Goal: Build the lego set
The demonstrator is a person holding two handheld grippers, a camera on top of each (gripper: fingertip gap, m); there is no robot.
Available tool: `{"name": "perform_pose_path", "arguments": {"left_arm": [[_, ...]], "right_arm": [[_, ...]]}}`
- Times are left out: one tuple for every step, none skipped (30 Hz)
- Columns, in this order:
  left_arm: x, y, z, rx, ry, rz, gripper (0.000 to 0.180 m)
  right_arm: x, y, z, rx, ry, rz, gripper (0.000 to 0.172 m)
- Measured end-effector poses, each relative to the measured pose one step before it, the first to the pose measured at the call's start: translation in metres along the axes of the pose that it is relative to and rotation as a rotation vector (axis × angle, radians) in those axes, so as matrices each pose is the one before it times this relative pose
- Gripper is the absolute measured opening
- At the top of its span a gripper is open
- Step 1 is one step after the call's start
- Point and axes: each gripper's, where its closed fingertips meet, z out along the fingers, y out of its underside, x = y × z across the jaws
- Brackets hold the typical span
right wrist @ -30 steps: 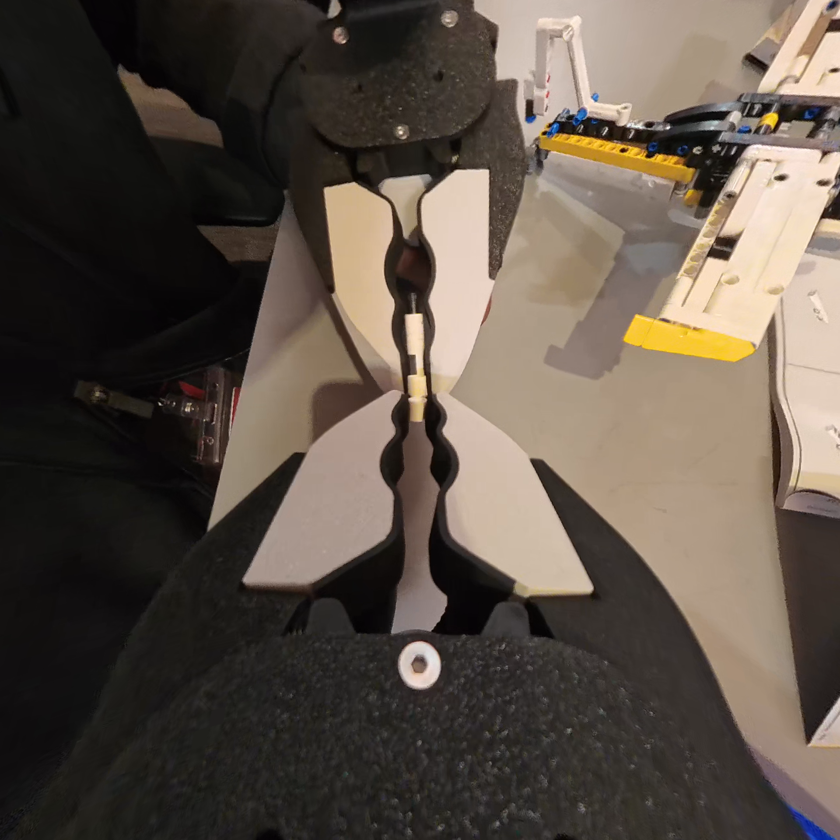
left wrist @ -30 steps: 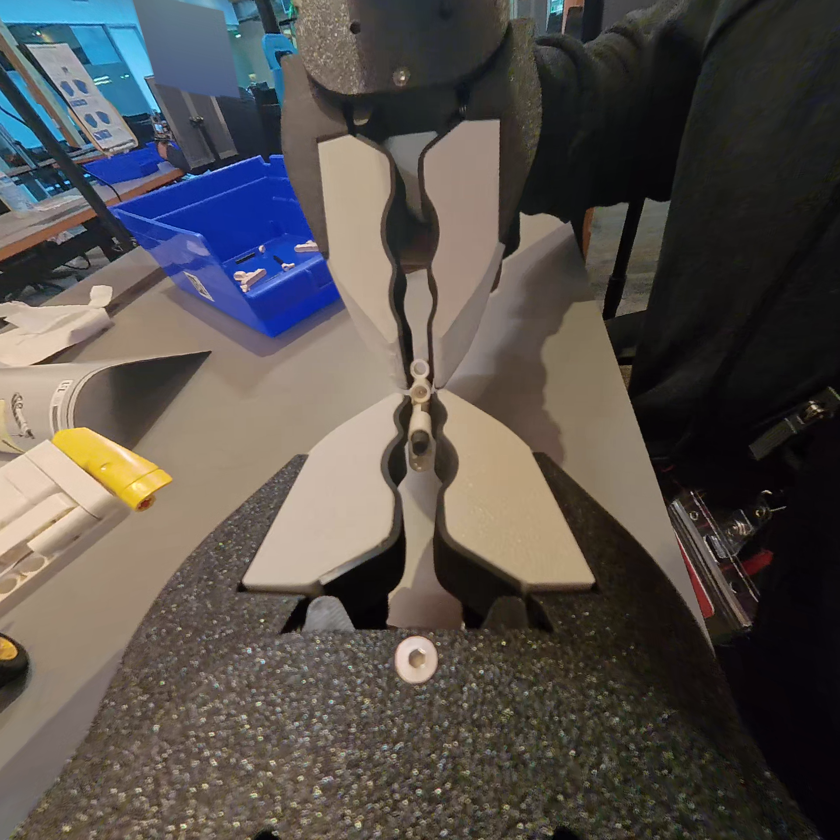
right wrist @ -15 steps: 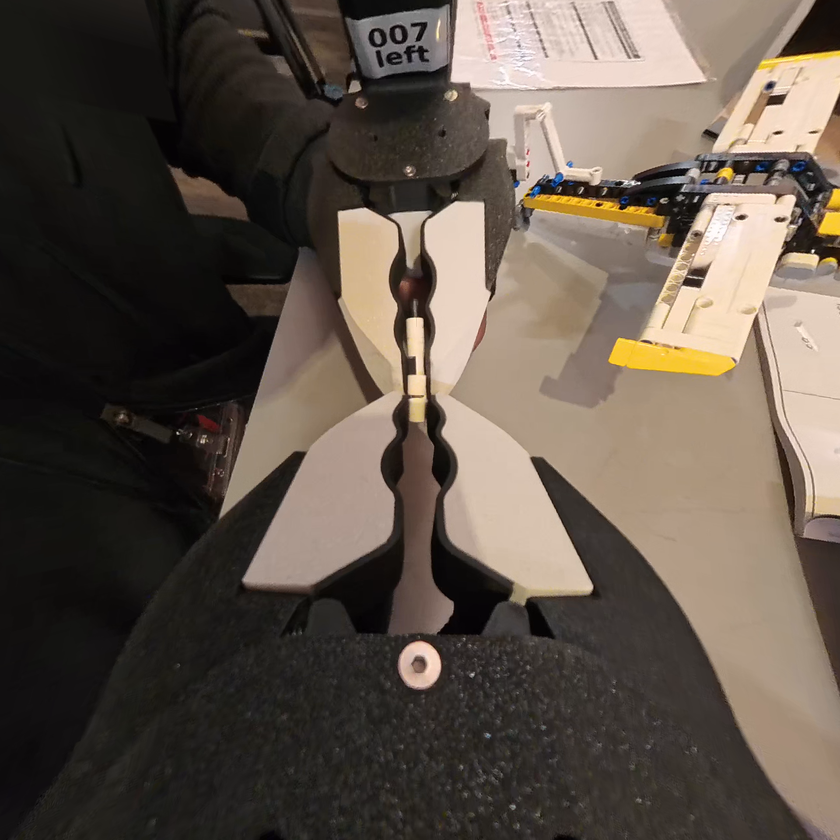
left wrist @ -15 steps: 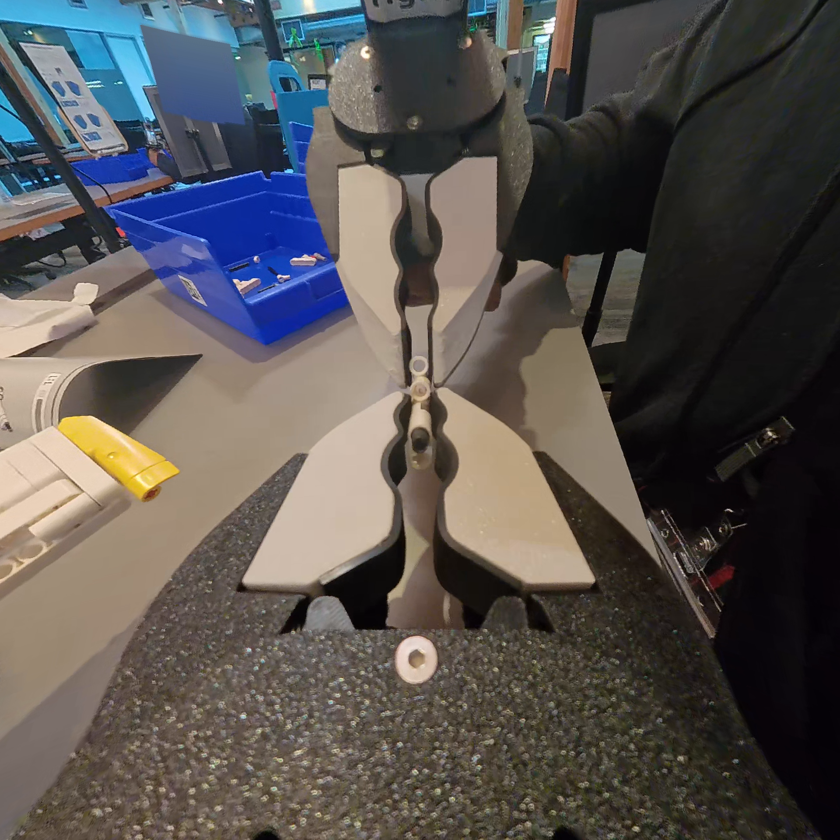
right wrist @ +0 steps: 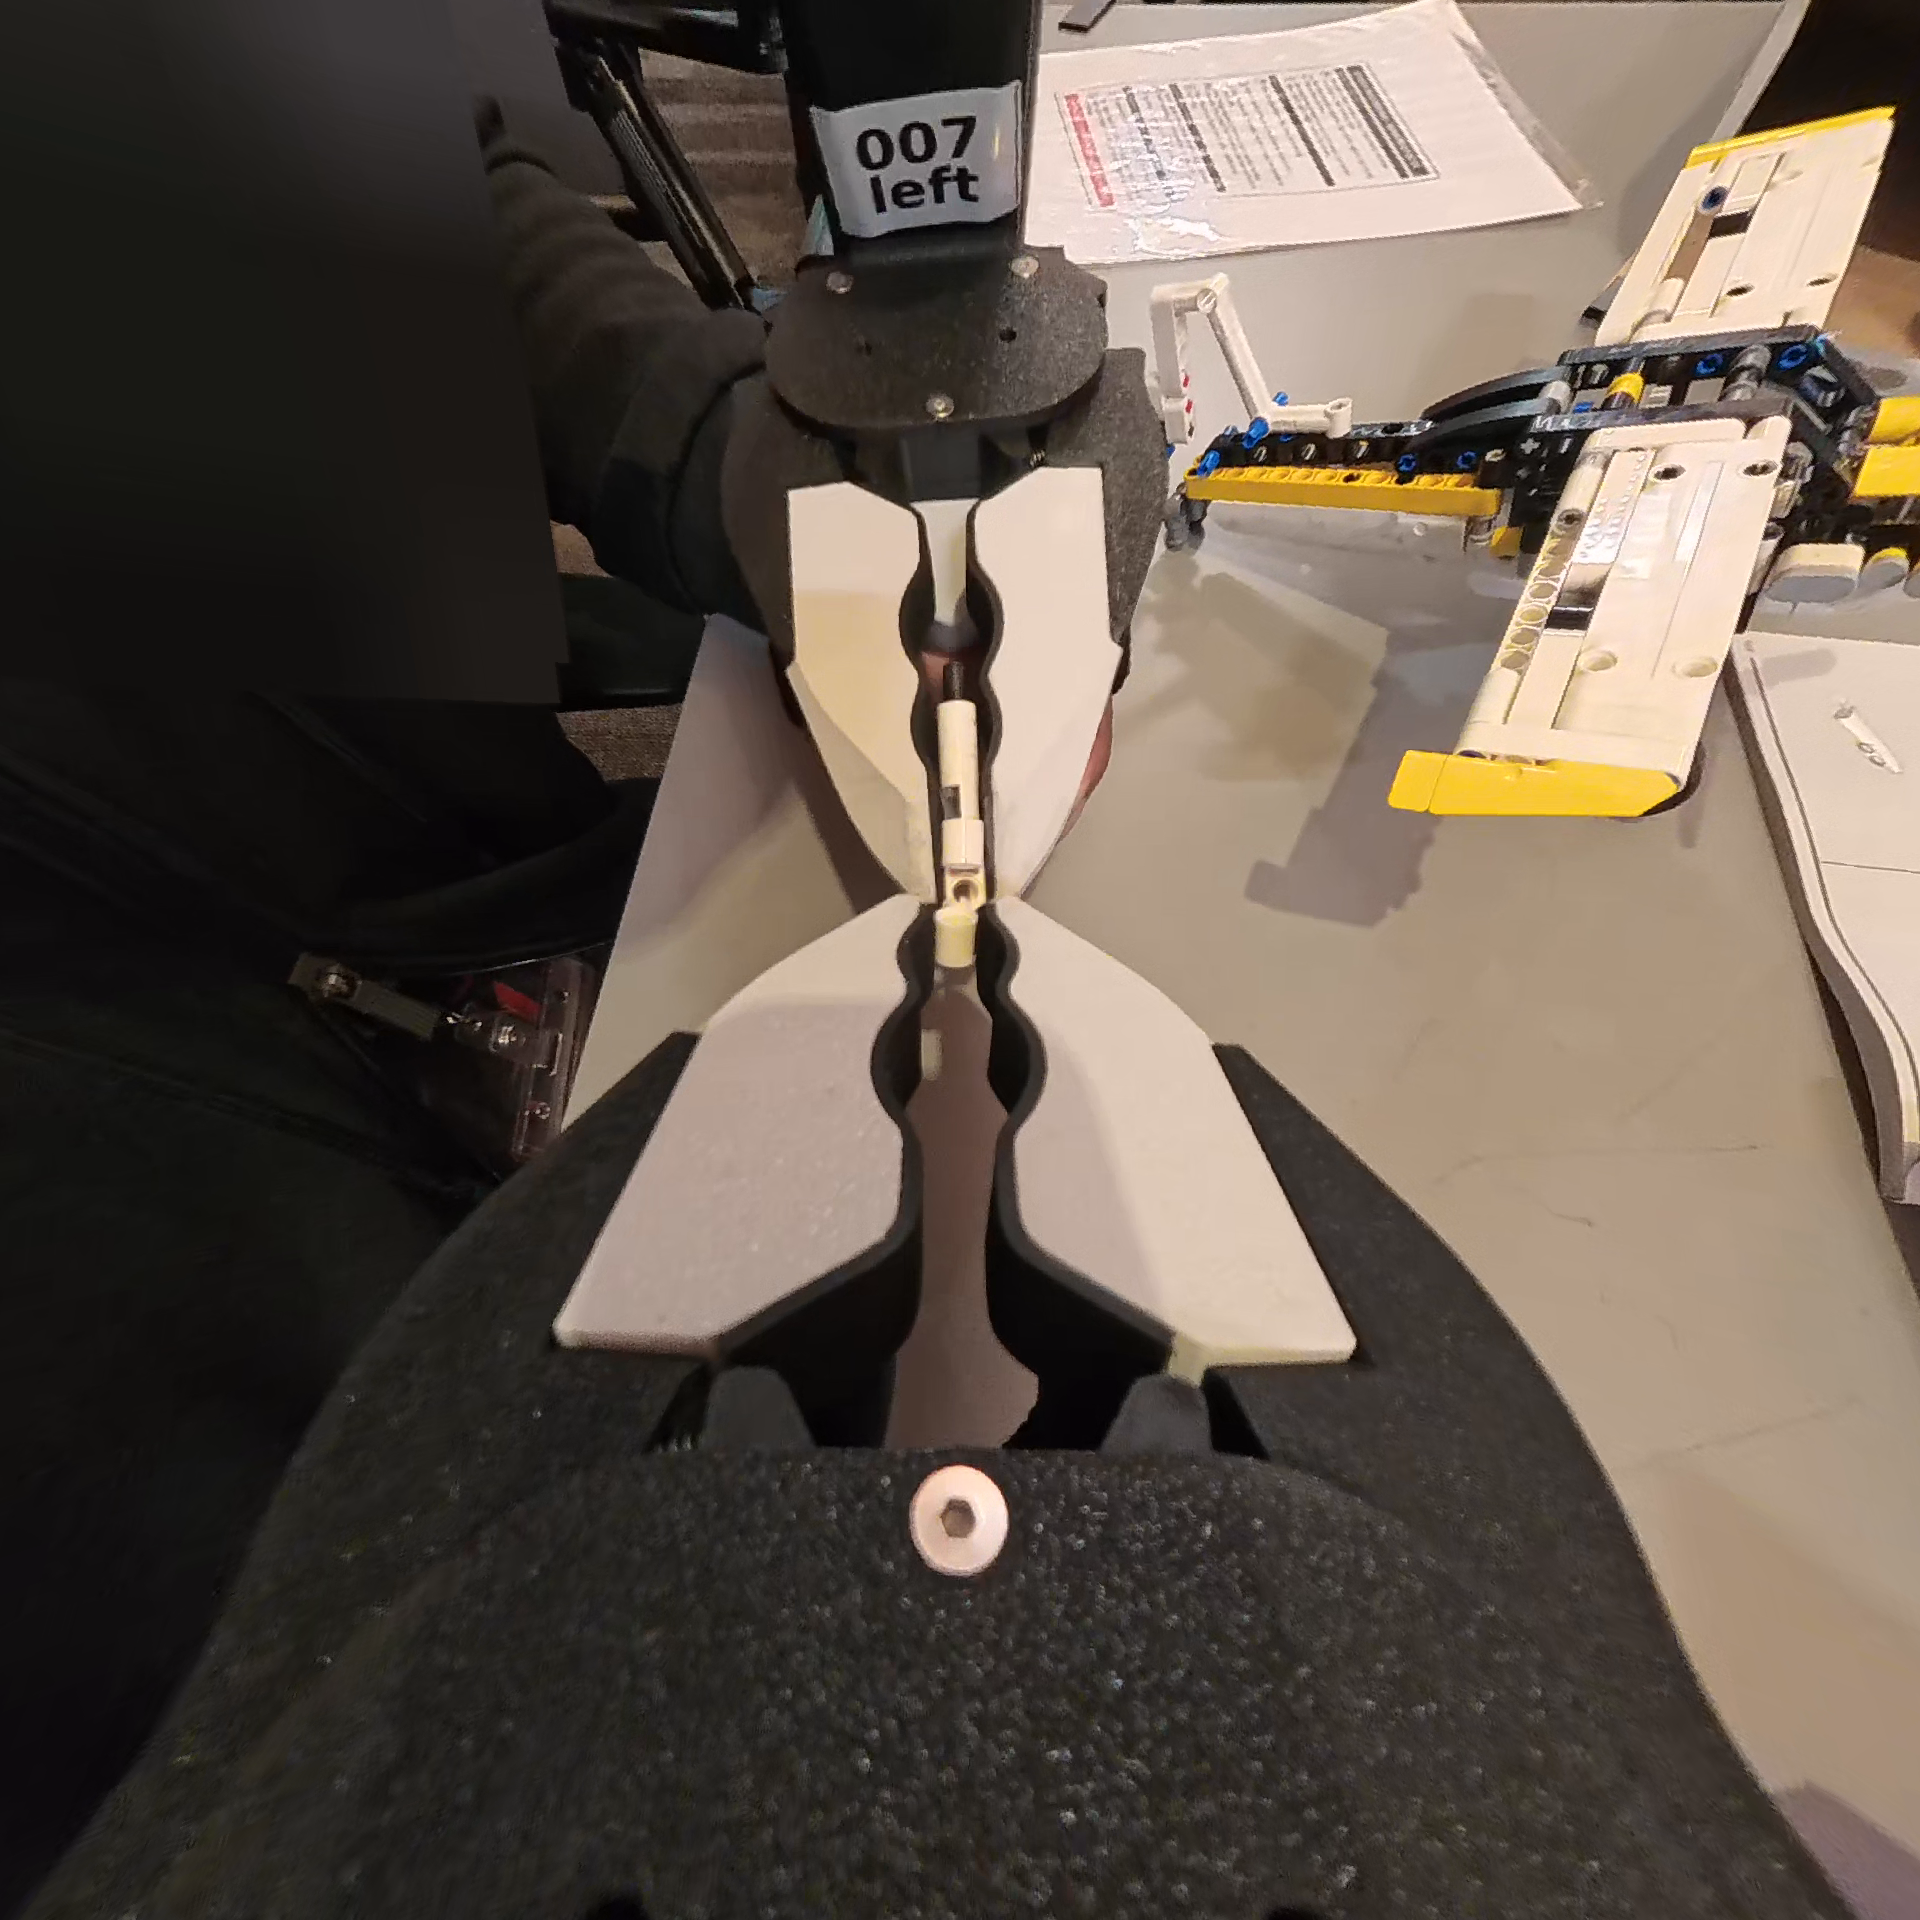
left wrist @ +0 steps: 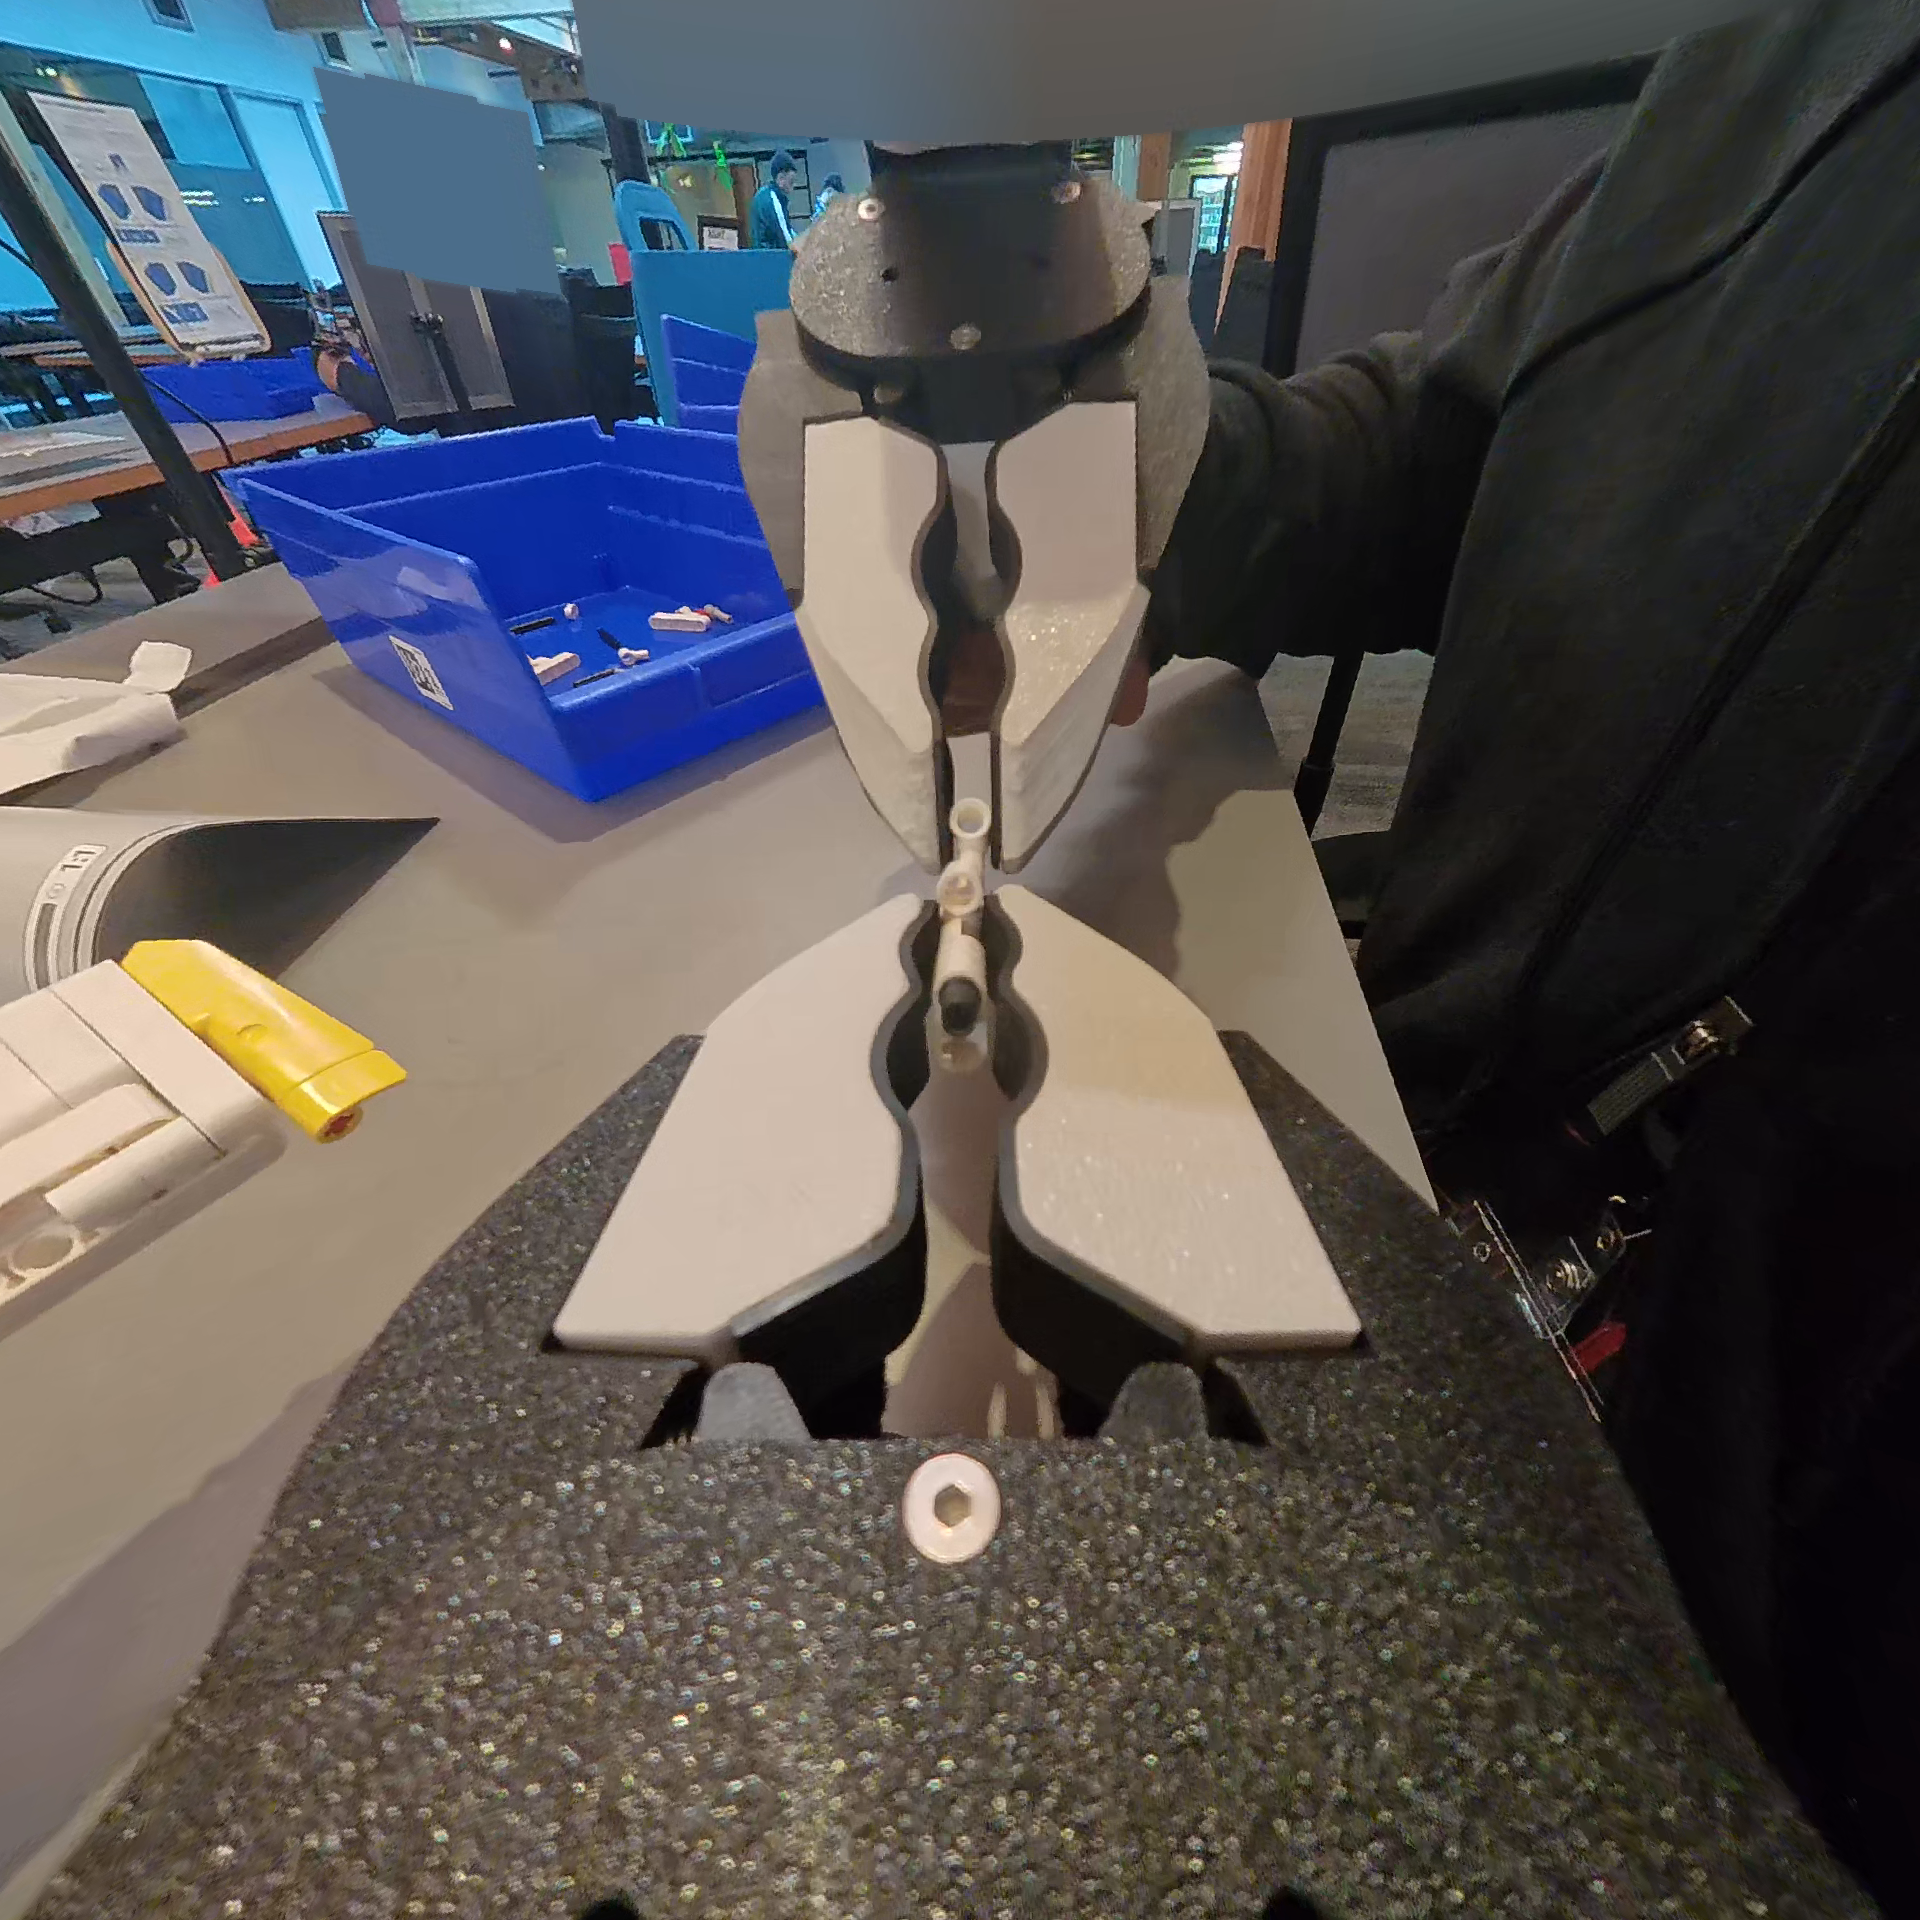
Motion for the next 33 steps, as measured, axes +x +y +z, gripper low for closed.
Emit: {"name": "perform_pose_path", "arguments": {"left_arm": [[0.00077,0.00023,0.00036,-0.0025,0.0024,0.0040,0.008],[0.00032,0.00044,0.00033,-0.0033,0.0000,0.0029,0.008],[-0.00006,-0.00018,0.00001,0.0014,-0.0007,0.0002,0.008],[-0.00033,-0.00056,-0.00047,0.0045,-0.0002,-0.0031,0.008],[-0.00026,-0.00056,-0.00046,0.0045,0.0012,-0.0047,0.008],[-0.00036,-0.00061,-0.00040,0.0048,-0.0001,-0.0044,0.008],[-0.00010,-0.00023,-0.00038,0.0024,0.0015,-0.0031,0.008],[0.00007,-0.00035,0.00000,0.0020,0.0003,-0.0011,0.008],[0.00014,-0.00002,0.00027,-0.0001,0.0013,-0.0013,0.008],[0.00038,-0.00025,0.00006,0.0020,0.0033,-0.0019,0.008],[-0.00009,-0.00060,-0.00014,0.0051,0.0018,-0.0077,0.008],[-0.00032,0.00038,-0.00015,-0.0021,0.0009,-0.0046,0.008],[0.00000,-0.00022,-0.00033,0.0021,0.0005,-0.0007,0.008],[-0.00029,-0.00030,-0.00012,0.0026,-0.0015,-0.0013,0.008],[-0.00024,-0.00002,-0.00001,0.0002,0.0006,-0.0031,0.008],[-0.00046,0.00003,0.00012,-0.0004,-0.0016,-0.0020,0.008],[-0.00034,-0.00022,-0.00020,0.0020,-0.0016,-0.0020,0.008],[-0.00039,-0.00008,-0.00024,0.0008,-0.0012,-0.0026,0.008],[-0.00027,-0.00013,-0.00005,0.0011,-0.0007,-0.0015,0.008],[-0.00036,0.00019,0.00010,-0.0009,-0.0008,-0.0020,0.008],[0.00008,0.00005,0.00019,-0.0006,0.0013,-0.0016,0.007],[0.00018,-0.00004,0.00015,0.0001,0.0020,-0.0013,0.007],[-0.00024,-0.00015,0.00009,0.0011,-0.0008,-0.0012,0.007],[-0.00001,-0.00029,0.00000,0.0023,0.0013,-0.0026,0.007],[0.00010,-0.00026,-0.00006,0.0021,0.0025,-0.0033,0.007],[0.00010,-0.00009,-0.00015,0.0008,0.0014,-0.0022,0.007],[-0.00007,0.00031,-0.00010,-0.0016,0.0002,-0.0017,0.007],[-0.00016,-0.00044,-0.00016,0.0029,-0.0007,0.0002,0.007],[0.00012,-0.00002,-0.00007,0.0002,0.0013,-0.0019,0.007],[-0.00026,0.00021,-0.00009,-0.0009,-0.0006,-0.0020,0.007],[-0.00016,-0.00009,-0.00007,0.0007,0.0002,-0.0012,0.007],[0.00008,-0.00006,-0.00009,0.0005,0.0019,-0.0016,0.007],[-0.00012,-0.00010,-0.00002,0.0007,0.0009,-0.0025,0.007]], "right_arm": [[-0.00038,0.00104,0.00026,-0.0100,0.0001,-0.0055,0.007],[-0.00037,0.00078,0.00024,-0.0097,0.0014,-0.0070,0.007],[-0.00023,0.00028,-0.00021,-0.0060,0.0018,-0.0059,0.007],[-0.00004,0.00023,-0.00024,-0.0052,0.0008,-0.0036,0.007],[0.00009,0.00032,-0.00033,-0.0041,0.0008,-0.0036,0.007],[0.00076,0.00045,-0.00024,-0.0021,0.0052,-0.0031,0.007],[0.00072,0.00043,-0.00012,-0.0012,0.0043,-0.0011,0.007],[0.00016,0.00020,0.00034,0.0006,0.0000,0.0002,0.007],[0.00028,-0.00073,0.00031,0.0064,0.0029,-0.0005,0.007],[0.00004,-0.00102,0.00065,0.0070,0.0030,-0.0026,0.007],[-0.00004,-0.00010,0.00088,0.0011,0.0028,-0.0049,0.007],[0.00024,0.00019,0.00067,0.0005,0.0061,-0.0074,0.007],[0.00016,-0.00031,0.00007,0.0044,0.0045,-0.0041,0.007],[0.00023,-0.00051,-0.00013,0.0071,0.0027,-0.0010,0.007],[0.00038,-0.00033,-0.00043,0.0058,0.0044,-0.0018,0.007],[0.00034,-0.00044,-0.00058,0.0066,0.0047,-0.0026,0.007],[0.00042,-0.00094,-0.00109,0.0107,0.0054,-0.0021,0.007],[0.00037,-0.00143,-0.00143,0.0135,0.0026,0.0014,0.007],[0.00064,-0.00178,-0.00141,0.0157,0.0039,0.0040,0.007],[0.00137,-0.00184,-0.00147,0.0151,0.0082,0.0031,0.007],[0.00053,-0.00071,-0.00068,0.0073,0.0023,0.0022,0.007],[-0.00009,0.00022,-0.00005,0.0006,-0.0010,0.0026,0.007],[-0.00027,0.00043,0.00059,0.0003,-0.0003,0.0008,0.007],[-0.00097,0.00050,0.00098,-0.0004,-0.0034,0.0003,0.007],[-0.00068,0.00063,0.00124,-0.0009,-0.0013,0.0001,0.007],[-0.00018,0.00056,0.00106,-0.0004,0.0025,-0.0018,0.007],[0.00029,0.00015,0.00066,0.0030,0.0036,-0.0004,0.007],[0.00020,-0.00047,0.00002,0.0066,0.0009,0.0047,0.007],[0.00023,-0.00044,0.00000,0.0065,-0.0015,0.0081,0.007],[0.00005,-0.00001,0.00021,0.0054,-0.0008,0.0060,0.007],[0.00023,-0.00007,0.00010,0.0052,0.0004,0.0044,0.007],[0.00004,-0.00021,-0.00001,0.0050,-0.0006,0.0054,0.007],[0.00005,-0.00016,0.00003,0.0040,0.0002,0.0041,0.007]]}}
